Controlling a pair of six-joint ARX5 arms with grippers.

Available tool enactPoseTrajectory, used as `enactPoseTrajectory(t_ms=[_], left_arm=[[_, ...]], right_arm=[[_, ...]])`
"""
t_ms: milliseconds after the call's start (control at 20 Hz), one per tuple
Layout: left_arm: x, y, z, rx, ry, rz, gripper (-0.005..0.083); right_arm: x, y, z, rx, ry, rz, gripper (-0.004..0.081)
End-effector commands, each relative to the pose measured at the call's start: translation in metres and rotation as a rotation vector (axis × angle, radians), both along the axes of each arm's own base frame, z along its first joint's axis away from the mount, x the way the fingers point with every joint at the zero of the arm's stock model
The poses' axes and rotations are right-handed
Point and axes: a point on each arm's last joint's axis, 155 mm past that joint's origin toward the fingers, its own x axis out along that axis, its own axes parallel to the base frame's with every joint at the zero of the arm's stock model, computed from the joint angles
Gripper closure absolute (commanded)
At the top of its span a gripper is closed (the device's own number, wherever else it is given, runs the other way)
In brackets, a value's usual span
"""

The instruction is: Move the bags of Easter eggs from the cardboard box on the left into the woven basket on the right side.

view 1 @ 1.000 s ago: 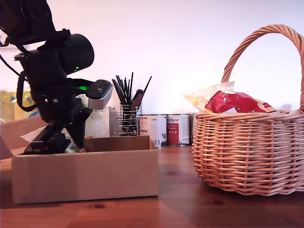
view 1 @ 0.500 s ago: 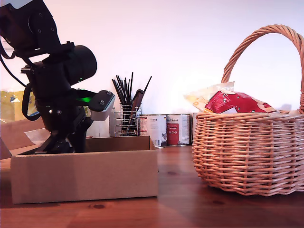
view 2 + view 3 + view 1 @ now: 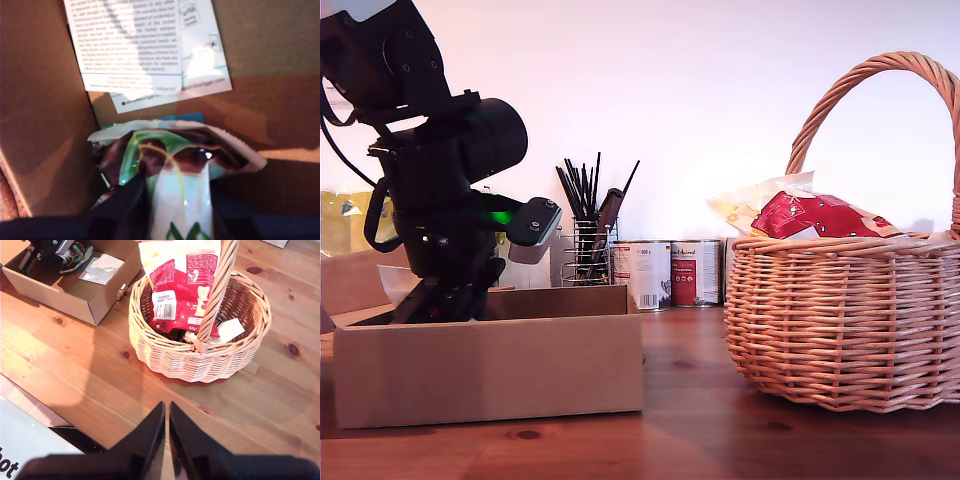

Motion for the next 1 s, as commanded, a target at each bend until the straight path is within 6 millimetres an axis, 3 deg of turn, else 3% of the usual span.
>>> enactPoseTrajectory(t_ms=[0, 150, 400, 700, 950], left_arm=[[0.003, -0.006, 0.021, -0.025, -0.043, -0.012, 0.0613], [0.000, -0.028, 0.057, -0.119, -0.101, -0.058, 0.0613], [-0.024, -0.075, 0.109, -0.317, -0.145, -0.150, 0.0613], [-0.089, -0.162, 0.154, -0.643, -0.050, -0.328, 0.0613], [-0.130, -0.221, 0.183, -0.808, -0.033, -0.496, 0.0613]], right_arm=[[0.000, 0.002, -0.004, 0.000, 0.007, 0.013, 0.0773], [0.000, 0.002, -0.004, 0.001, 0.006, 0.013, 0.0773], [0.000, 0.003, -0.003, 0.001, 0.004, 0.014, 0.0773], [0.000, 0.003, -0.003, 0.001, 0.004, 0.014, 0.0773], [0.000, 0.002, -0.003, 0.001, 0.004, 0.013, 0.0773]])
